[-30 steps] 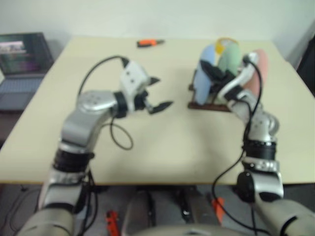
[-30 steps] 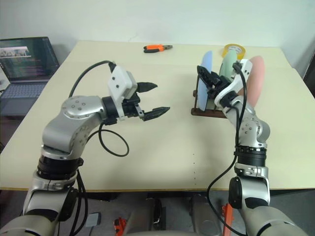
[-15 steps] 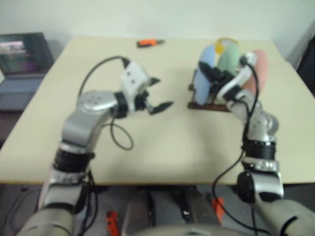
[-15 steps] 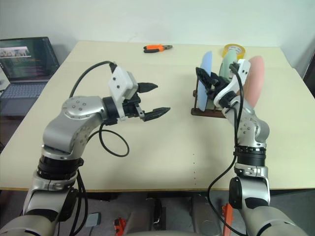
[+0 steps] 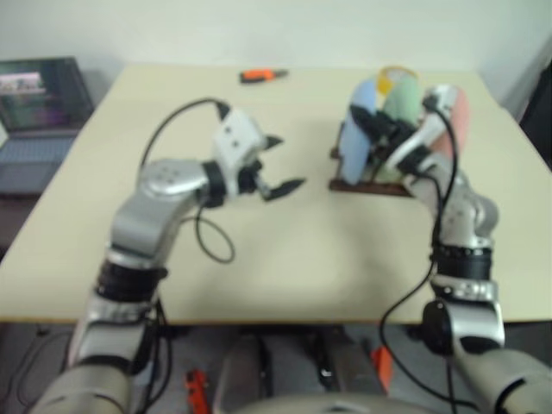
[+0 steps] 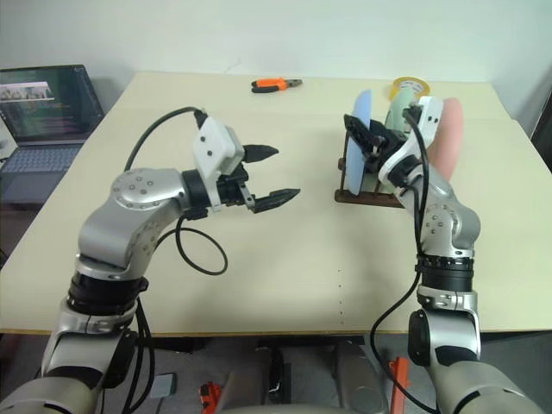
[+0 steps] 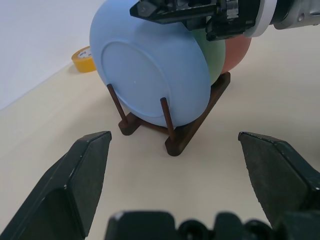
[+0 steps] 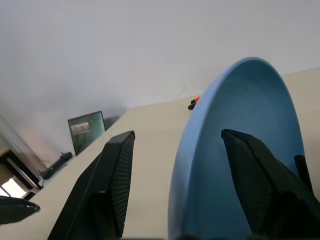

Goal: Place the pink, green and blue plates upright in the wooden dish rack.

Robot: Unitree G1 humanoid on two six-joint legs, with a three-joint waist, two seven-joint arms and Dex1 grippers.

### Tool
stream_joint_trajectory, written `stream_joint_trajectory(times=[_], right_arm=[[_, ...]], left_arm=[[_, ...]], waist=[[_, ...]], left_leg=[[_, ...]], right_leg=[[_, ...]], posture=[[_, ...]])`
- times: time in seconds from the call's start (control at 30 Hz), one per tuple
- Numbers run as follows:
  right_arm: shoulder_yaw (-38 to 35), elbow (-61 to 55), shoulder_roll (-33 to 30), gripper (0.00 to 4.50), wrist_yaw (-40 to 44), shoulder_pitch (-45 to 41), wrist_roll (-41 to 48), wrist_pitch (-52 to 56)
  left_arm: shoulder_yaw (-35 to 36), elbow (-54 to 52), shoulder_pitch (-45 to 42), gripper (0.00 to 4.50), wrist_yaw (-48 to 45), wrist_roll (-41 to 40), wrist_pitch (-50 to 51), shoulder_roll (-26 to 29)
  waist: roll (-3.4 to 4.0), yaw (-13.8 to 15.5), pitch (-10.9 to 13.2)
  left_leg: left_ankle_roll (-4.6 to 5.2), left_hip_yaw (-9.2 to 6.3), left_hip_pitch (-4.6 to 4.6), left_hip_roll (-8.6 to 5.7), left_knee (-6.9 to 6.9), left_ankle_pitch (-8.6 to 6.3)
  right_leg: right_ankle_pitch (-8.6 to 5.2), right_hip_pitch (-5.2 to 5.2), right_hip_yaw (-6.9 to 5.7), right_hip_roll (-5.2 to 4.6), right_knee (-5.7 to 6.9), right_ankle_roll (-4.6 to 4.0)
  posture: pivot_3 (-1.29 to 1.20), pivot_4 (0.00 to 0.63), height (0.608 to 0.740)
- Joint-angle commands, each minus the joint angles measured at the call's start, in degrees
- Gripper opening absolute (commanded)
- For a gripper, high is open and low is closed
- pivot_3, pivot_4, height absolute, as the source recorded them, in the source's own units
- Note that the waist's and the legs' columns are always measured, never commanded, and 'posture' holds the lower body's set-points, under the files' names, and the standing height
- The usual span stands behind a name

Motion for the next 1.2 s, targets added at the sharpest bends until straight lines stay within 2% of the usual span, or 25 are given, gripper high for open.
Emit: stream_joint_trajectory(times=[0.03, 0.77, 1.0, 1.2], right_arm=[[0.3, -3.5, -0.9, 3.01, 0.7, 0.0, -0.6, -1.0], [-0.4, -14.2, -7.6, 3.01, 0.6, 4.7, -1.2, 2.0], [-2.3, -20.3, -10.1, 3.01, 1.6, 6.3, 3.0, 5.2], [-9.9, -24.4, -18.9, 3.01, 7.0, 8.4, 11.6, 9.4]], left_arm=[[-0.1, -0.4, -1.5, 4.5, -0.4, 0.2, -1.5, -0.2], [-1.4, 4.0, -3.7, 4.5, -2.4, 1.0, -5.1, -2.3], [-1.4, 5.7, -4.2, 4.5, -3.0, 1.4, -6.3, -3.0], [0.2, 8.0, -4.2, 4.5, -4.0, 1.4, -7.4, -1.5]], waist=[[0.0, 0.0, 0.0], [0.0, 0.0, 0.0], [-0.01, 0.1, 0.0], [-0.02, 0.2, 0.0]], left_leg=[[0.0, 0.0, 0.0, 0.0, 0.0, 0.0], [0.0, 0.01, -0.01, -0.02, 0.0, 0.0], [0.0, 0.01, -0.01, -0.02, 0.0, 0.0], [0.0, 0.0, -0.03, -0.03, 0.0, 0.0]], right_leg=[[0.0, 0.0, 0.0, 0.0, 0.0, 0.0], [-0.01, -0.01, 0.01, 0.0, -0.01, -0.01], [-0.02, 0.0, 0.01, -0.01, -0.03, -0.03], [-0.03, 0.0, 0.0, -0.03, -0.07, -0.03]], posture=[[0.0, 0.15, 0.74], [0.0, 0.15, 0.74], [0.0, 0.15, 0.74], [0.0, 0.15, 0.74]])
